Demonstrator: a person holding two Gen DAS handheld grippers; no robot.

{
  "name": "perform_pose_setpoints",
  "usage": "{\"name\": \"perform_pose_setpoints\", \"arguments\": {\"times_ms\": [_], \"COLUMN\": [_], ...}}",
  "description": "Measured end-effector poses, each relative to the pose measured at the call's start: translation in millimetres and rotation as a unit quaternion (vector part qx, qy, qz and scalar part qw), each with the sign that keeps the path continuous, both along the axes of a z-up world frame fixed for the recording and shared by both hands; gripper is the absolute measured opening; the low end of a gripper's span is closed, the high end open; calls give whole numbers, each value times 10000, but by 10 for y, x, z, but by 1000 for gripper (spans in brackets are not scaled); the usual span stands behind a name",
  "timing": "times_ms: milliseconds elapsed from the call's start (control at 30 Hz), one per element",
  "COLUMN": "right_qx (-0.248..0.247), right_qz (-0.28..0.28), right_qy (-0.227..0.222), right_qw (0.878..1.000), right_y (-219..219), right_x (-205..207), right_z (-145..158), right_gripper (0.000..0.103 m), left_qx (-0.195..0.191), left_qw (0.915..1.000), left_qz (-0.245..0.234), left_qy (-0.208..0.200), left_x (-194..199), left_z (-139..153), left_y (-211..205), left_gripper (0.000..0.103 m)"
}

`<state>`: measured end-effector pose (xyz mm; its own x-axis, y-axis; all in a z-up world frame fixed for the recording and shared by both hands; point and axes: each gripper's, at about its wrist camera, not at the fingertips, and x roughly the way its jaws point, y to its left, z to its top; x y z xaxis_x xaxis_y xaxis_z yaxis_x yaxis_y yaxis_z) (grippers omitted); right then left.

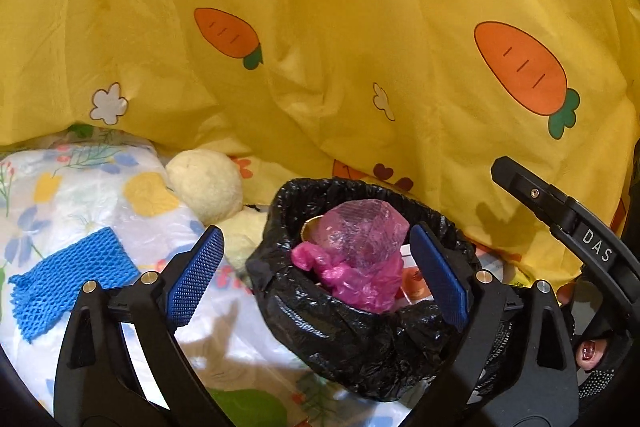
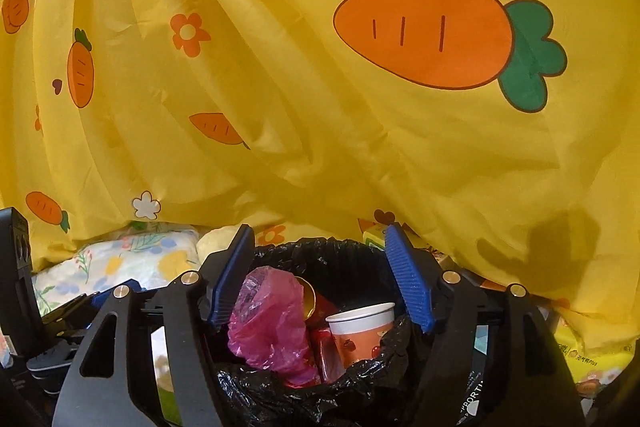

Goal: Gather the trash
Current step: 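Carry the pink bag and red cup over the black bin and open both grippers, then move both tools back from the bin toward the foam nets on the table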

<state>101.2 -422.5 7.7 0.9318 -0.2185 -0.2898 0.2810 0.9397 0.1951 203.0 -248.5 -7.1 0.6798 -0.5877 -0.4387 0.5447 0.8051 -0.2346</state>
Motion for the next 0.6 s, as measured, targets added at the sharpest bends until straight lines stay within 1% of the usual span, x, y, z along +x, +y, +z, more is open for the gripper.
{"name": "perform_pose_setpoints", "arguments": {"times_ms": [67, 267, 400, 600], "right_qx": [3, -21, -90, -33], "right_qz": [-2, 17, 145, 651], "right_qy": [-8, -5, 11, 109], "right_qw": [10000, 10000, 9999, 9978], "right_y": [35, 202, 378, 757], "right_x": [-22, -105, -154, -141], "right_z": [-10, -47, -66, -128], "right_gripper": [77, 87, 88, 88], "left_qx": [18, 139, 220, 402], "left_qw": [9998, 9964, 9930, 9842], "left_qz": [202, 828, 1143, 1712], "left_qy": [-81, -131, -202, -194], "left_x": [-52, -212, -340, -501], "left_z": [14, 11, 11, -30], "left_y": [130, 551, 844, 1355], "left_gripper": [97, 97, 97, 97]}}
